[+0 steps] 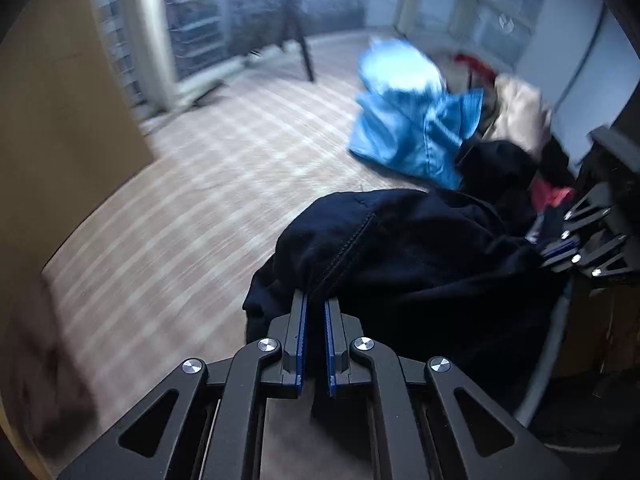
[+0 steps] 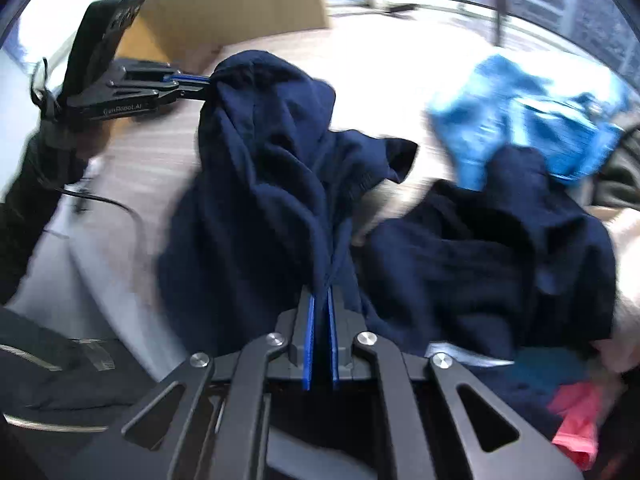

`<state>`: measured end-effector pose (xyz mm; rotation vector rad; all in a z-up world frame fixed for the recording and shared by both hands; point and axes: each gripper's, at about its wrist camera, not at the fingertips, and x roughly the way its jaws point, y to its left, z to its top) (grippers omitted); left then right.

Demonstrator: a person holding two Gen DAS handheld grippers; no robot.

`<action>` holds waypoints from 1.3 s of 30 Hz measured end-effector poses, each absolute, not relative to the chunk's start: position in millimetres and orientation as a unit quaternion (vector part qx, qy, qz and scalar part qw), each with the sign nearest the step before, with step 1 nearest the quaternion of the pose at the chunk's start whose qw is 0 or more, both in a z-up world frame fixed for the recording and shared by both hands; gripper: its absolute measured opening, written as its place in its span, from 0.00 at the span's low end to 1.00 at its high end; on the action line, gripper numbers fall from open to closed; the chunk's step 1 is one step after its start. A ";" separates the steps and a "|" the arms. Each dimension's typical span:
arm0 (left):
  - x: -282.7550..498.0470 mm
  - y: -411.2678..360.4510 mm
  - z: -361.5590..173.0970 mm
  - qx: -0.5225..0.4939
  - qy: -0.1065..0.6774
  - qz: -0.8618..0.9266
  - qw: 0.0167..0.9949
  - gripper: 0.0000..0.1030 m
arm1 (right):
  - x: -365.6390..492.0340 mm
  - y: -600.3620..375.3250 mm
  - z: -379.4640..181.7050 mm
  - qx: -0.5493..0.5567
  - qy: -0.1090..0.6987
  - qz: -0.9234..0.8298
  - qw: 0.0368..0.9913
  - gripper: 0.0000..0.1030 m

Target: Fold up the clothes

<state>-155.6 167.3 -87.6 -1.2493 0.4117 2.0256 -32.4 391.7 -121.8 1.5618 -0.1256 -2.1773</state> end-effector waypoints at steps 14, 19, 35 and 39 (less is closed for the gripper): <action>-69.3 16.7 -157.8 -0.569 0.047 0.789 0.228 0.05 | -57.1 286.4 -105.9 0.552 0.011 -0.770 0.320 0.50; -58.6 7.6 -153.3 -0.555 0.039 0.800 0.226 0.05 | -118.8 241.3 -130.3 0.580 -0.018 -0.747 0.324 0.50; -81.0 26.6 -114.2 -0.520 0.050 0.820 0.236 0.09 | -44.5 427.1 -35.5 0.505 -0.022 -0.860 0.068 0.05; -99.9 85.0 -123.5 -0.523 0.087 0.796 0.291 0.09 | 5.1 518.8 -54.2 0.559 -0.006 -0.823 -0.096 0.06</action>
